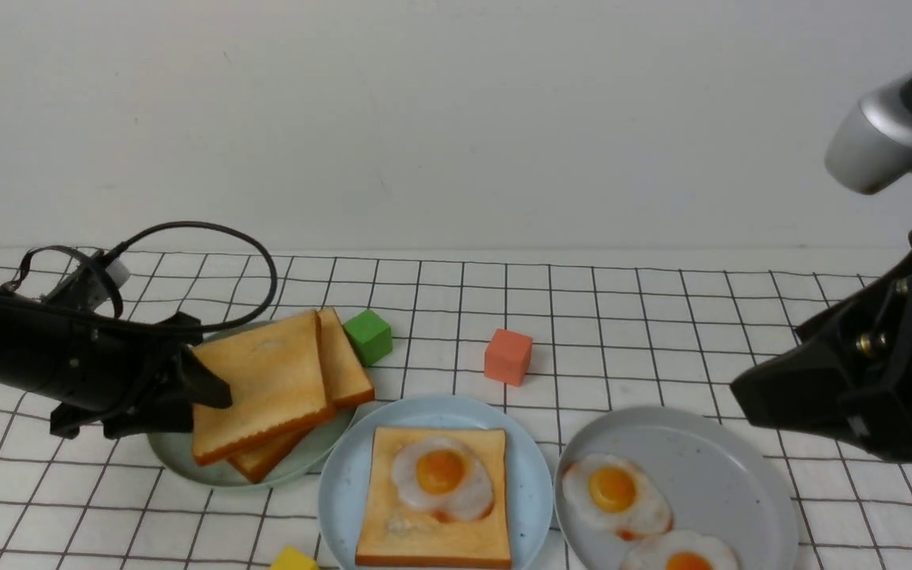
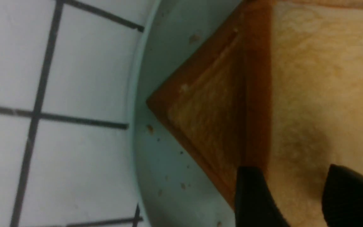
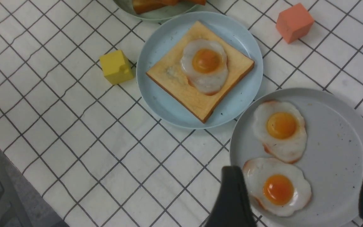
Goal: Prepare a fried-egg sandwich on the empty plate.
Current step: Use the left arm to grab a slice of bread, then use the left arm to place a slice of bread on the fried egg in the middle
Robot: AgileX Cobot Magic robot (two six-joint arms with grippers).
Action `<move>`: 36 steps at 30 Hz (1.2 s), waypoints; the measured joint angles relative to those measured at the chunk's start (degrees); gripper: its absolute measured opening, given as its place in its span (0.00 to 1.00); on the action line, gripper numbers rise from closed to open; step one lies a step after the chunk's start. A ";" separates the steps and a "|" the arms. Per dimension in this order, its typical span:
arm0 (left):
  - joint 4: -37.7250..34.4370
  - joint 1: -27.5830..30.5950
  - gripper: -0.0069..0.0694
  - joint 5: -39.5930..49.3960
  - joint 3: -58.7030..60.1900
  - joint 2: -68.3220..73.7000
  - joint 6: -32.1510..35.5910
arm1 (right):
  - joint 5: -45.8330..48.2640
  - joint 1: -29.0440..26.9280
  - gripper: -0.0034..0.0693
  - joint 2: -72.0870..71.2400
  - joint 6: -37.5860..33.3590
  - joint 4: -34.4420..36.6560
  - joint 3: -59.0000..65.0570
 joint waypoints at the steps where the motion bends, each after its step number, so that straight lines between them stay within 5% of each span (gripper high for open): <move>1: -0.89 0.00 0.47 -0.15 0.00 0.62 0.84 | 0.00 0.00 0.76 0.00 0.00 0.00 0.00; 14: -0.33 0.30 0.09 -0.54 -0.11 0.50 3.08 | 0.20 0.00 0.76 0.00 0.00 0.63 0.00; 27: 1.30 -1.54 0.09 4.26 -0.11 -12.18 2.86 | 0.25 0.00 0.76 0.00 0.00 1.48 0.00; 36: -5.23 -19.26 0.08 0.45 5.98 -12.10 2.15 | 0.25 0.00 0.76 0.00 0.00 1.49 0.00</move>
